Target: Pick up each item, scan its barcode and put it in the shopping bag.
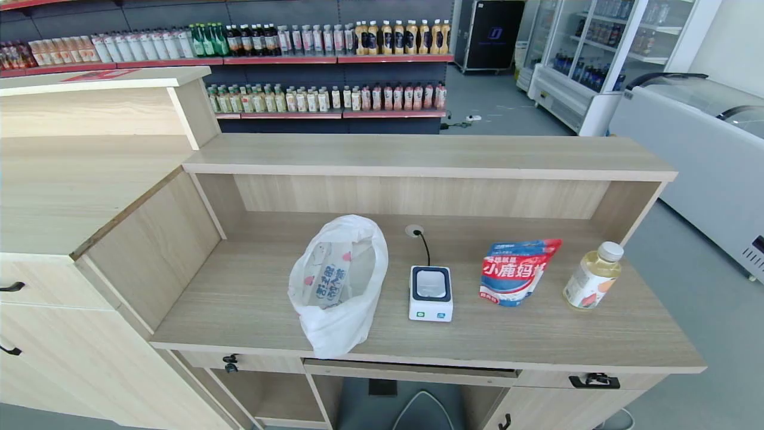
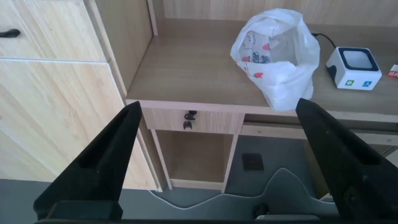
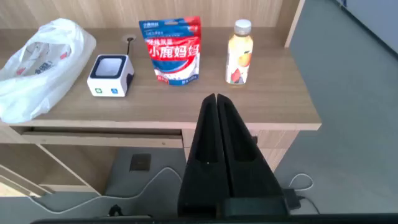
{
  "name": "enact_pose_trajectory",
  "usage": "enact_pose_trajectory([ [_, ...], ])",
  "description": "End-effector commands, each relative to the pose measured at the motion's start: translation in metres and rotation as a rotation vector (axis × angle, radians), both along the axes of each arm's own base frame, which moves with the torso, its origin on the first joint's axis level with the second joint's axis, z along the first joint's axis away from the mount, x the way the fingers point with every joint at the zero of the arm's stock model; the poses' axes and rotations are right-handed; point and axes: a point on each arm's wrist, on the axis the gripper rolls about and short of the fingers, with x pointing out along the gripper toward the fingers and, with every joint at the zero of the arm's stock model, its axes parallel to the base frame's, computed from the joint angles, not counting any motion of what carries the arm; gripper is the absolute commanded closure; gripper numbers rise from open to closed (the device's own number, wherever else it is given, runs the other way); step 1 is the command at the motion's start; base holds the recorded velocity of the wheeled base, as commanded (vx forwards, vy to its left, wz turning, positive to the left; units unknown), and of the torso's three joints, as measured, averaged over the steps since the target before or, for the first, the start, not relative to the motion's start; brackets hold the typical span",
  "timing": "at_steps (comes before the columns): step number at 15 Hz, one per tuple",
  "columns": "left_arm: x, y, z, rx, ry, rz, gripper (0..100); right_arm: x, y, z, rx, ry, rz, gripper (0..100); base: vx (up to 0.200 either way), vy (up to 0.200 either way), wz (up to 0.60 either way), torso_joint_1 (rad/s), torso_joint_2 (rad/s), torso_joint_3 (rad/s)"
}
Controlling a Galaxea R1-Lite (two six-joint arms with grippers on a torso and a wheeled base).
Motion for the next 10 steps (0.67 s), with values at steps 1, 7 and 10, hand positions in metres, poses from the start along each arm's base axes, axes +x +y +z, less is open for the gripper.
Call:
enact_pose_trajectory([
  [1,0.0,0.0,0.0,-0.001,-0.001,0.0,0,0.083,-0.004,0.14,0.024,0.112,-0.071,100,0.0,0.0,0.0,0.0,0.0,0.0],
  [7,0.0,0.0,0.0,-0.001,-0.001,0.0,0,0.239,-0.022,0.176,0.158,0.226,-0.119,0,0.0,0.0,0.0,0.0,0.0,0.0],
  [10,0.0,0.0,0.0,0.0,-0.001,0.0,0,0.331,-0.028,0.143,0.477,0.315,-0.177,0,0.0,0.0,0.0,0.0,0.0,0.0],
])
